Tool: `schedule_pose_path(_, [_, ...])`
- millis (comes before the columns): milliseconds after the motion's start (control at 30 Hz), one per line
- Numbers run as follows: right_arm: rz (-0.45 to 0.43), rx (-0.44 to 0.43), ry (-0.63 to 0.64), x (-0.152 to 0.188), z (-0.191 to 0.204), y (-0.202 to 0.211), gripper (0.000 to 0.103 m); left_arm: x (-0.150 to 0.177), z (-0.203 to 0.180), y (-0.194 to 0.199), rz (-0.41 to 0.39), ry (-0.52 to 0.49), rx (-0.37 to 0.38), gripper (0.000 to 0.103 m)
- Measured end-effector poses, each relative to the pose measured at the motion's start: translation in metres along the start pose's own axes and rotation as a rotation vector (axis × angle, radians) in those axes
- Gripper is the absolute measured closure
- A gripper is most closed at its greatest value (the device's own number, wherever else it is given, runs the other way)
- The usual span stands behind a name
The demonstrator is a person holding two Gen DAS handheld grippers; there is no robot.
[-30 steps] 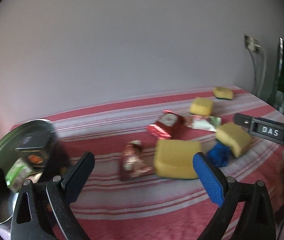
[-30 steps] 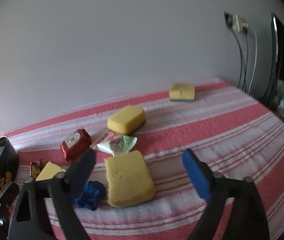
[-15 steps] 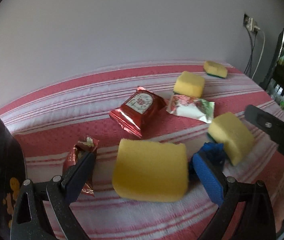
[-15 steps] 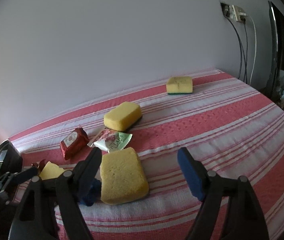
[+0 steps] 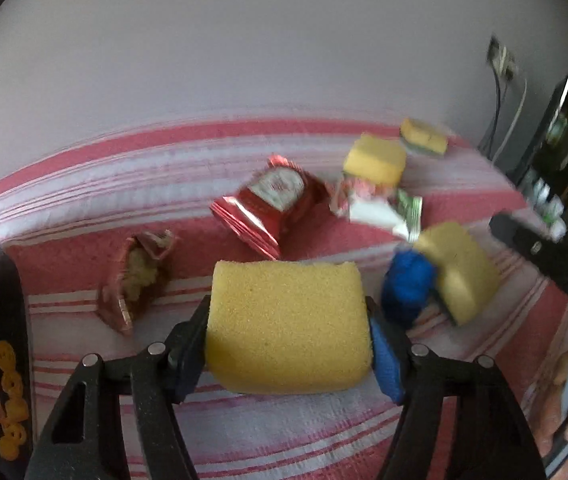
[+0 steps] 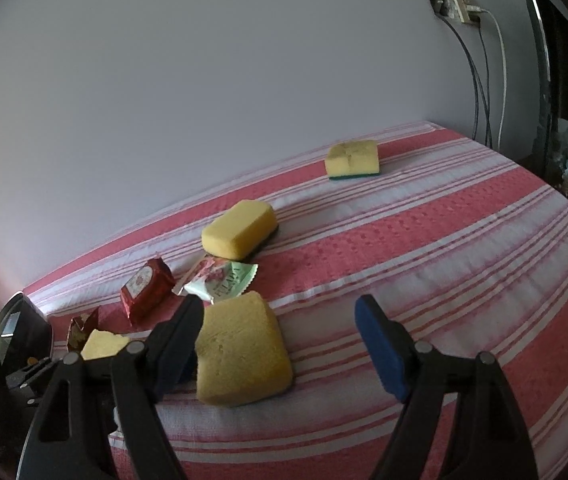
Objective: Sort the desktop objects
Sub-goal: 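Grasp a large yellow sponge with the left tool, then grasp a yellow sponge with the right tool beside the left tool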
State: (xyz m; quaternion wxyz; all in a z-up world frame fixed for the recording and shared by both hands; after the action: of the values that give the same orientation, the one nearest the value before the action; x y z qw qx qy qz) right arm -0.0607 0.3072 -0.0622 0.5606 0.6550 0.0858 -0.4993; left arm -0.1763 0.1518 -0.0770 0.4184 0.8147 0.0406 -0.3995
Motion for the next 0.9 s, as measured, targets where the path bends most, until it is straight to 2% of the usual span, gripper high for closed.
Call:
schedule_pose_path(67, [0.010, -0.007, -0.013, 0.000, -0.002, -0.001, 0.023, -0.003, 0.000, 0.019, -0.097, 0.001, -0.007, 0.032])
schedule_pose_path(167, [0.016, -0.011, -0.008, 0.001, -0.001, -0.002, 0.023, -0.004, -0.006, 0.047, -0.227, -0.044, -0.060, 0.032])
schedule_pose_path(300, [0.004, -0.013, 0.084, 0.005, 0.017, 0.000, 0.023, -0.002, -0.012, 0.068, -0.316, -0.096, -0.122, 0.032])
schedule_pose_path(433, [0.004, -0.014, 0.206, 0.011, 0.041, -0.001, 0.023, -0.001, -0.009, 0.075, -0.328, -0.089, -0.115, 0.032])
schedule_pose_path(533, [0.067, 0.024, 0.262, 0.019, 0.048, -0.015, 0.024, -0.007, -0.008, 0.066, -0.333, -0.086, -0.115, 0.032])
schedule_pose_path(633, [0.172, 0.093, 0.280, 0.028, 0.046, -0.037, 0.039, -0.007, -0.010, 0.065, -0.331, -0.083, -0.115, 0.032])
schedule_pose_path(733, [0.164, 0.119, 0.320, 0.031, 0.051, -0.035, 0.042, -0.006, -0.010, 0.063, -0.322, -0.078, -0.116, 0.031])
schedule_pose_path(767, [0.158, 0.124, 0.324, 0.031, 0.051, -0.034, 0.050, -0.005, -0.010, 0.063, -0.322, -0.076, -0.116, 0.031])
schedule_pose_path(900, [0.106, 0.056, 0.202, 0.024, 0.034, -0.021, 0.050, -0.004, -0.009, 0.065, -0.326, -0.065, -0.120, 0.031])
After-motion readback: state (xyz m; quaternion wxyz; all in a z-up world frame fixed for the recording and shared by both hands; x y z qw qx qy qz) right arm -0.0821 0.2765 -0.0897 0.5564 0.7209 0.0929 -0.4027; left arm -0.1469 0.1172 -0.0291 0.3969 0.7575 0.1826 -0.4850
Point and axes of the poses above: each gripper's, at about its wrist camera, not at the fingertips, and y roughly against the way its jaws point, z to its left, x to its underside, the point moved 6 cm from there along -y, roughly the way its jaws point, and after that the axes turned 15 degrees about x, right-handed, at the moved point
